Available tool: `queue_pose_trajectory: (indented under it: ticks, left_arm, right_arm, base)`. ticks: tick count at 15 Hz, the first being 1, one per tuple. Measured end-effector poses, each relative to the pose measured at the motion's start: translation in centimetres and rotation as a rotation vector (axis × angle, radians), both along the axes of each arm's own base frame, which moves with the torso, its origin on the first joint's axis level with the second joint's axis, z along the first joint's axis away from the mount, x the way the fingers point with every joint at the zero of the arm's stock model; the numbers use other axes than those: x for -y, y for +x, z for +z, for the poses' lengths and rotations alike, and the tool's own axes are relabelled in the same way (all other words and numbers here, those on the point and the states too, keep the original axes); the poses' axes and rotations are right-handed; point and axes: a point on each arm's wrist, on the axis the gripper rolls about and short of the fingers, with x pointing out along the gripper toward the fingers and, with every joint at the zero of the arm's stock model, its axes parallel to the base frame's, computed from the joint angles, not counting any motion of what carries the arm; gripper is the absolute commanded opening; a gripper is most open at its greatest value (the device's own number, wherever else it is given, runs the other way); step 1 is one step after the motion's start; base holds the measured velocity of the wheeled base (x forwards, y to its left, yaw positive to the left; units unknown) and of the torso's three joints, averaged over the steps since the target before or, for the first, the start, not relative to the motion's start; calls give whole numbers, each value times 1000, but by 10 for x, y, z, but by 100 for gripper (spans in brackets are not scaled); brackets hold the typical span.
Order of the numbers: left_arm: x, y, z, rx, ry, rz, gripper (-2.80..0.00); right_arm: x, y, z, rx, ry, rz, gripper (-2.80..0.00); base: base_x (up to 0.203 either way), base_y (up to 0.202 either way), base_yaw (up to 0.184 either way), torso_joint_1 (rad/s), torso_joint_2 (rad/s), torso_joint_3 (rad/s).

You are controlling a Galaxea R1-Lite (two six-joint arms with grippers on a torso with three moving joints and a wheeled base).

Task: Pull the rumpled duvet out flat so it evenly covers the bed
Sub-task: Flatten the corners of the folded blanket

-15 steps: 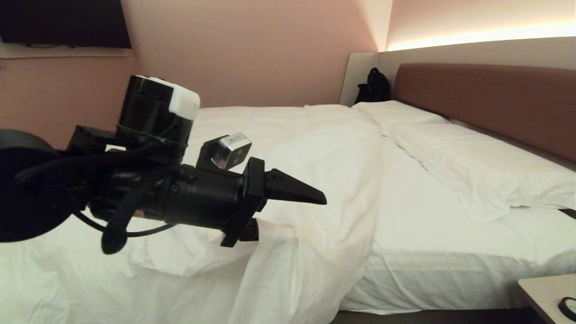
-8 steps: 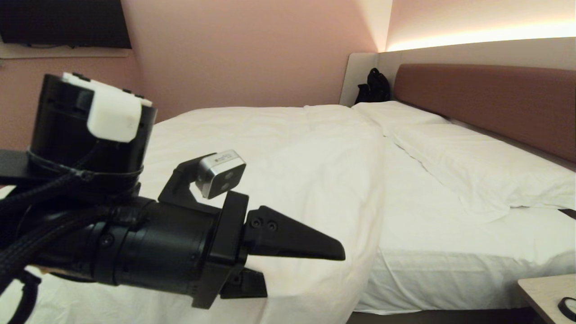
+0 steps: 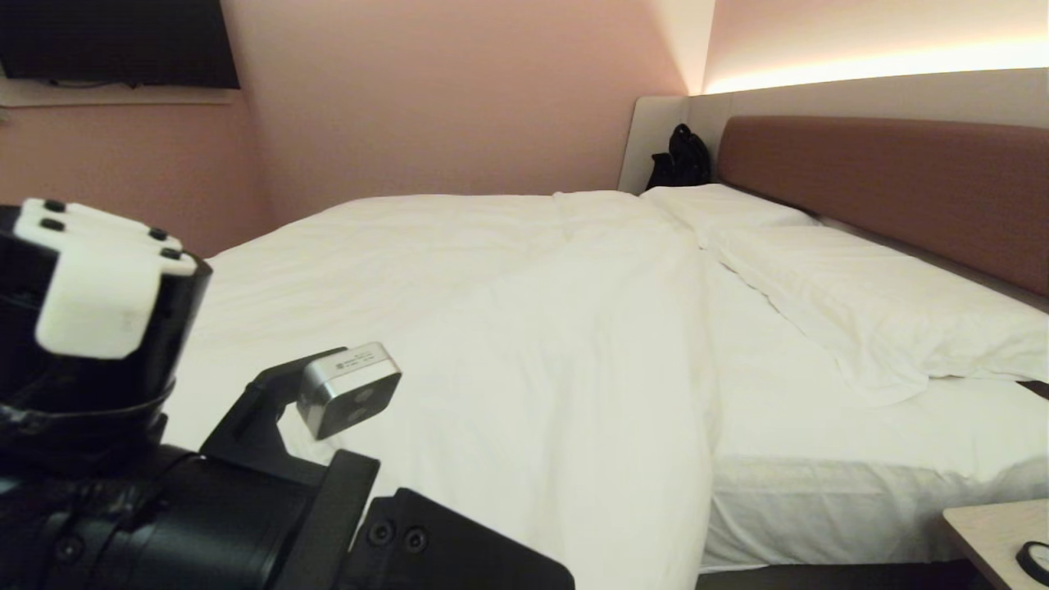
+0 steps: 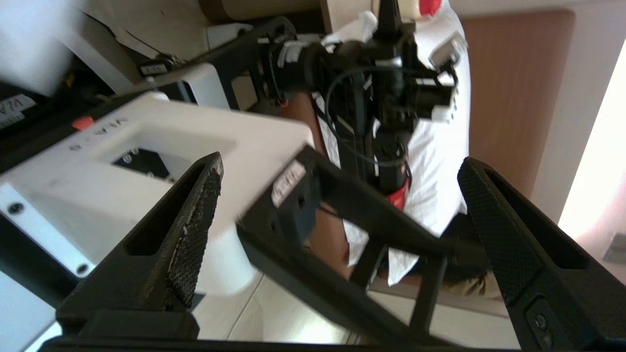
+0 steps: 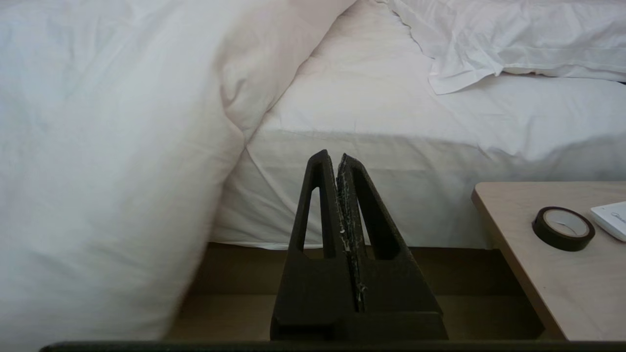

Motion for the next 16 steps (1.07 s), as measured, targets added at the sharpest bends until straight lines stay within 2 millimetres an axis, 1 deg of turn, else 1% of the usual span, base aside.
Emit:
queue_pose_trajectory:
  ticks: [3,5,7,10,12,13,16]
  left_arm:
    - [-7,-10,5,11,-11,3,0]
    - [-9,-10,14,46,-31,33,0]
    - [-10,-7,24,102,-32,110,0]
    - [-17,9,37,172,-34,249,0]
    - [-25,29,46,222,-34,341,0]
    - [-30,41,51,253,-28,386,-280]
    - [-46,75,59,322,2,504,-280]
  right_arm:
    - [0,0,0,0,1,0,-280]
    - [0,0,0,0,1,0,-280]
    - [0,0,0,0,1,0,-280]
    - [0,0,0,0,1,0,-280]
    - [0,0,0,0,1,0,-280]
    - [0,0,0,0,1,0,-280]
    - [0,0,0,0,1,0,-280]
  base:
    - [0,0,0,0,0,0]
    - [0,0,0,0,0,0]
    - [0,0,0,0,0,0]
    - [0,0,0,0,0,0]
    - [0,0,0,0,0,0]
    - [0,0,0,0,0,0]
    - [0,0,0,0,0,0]
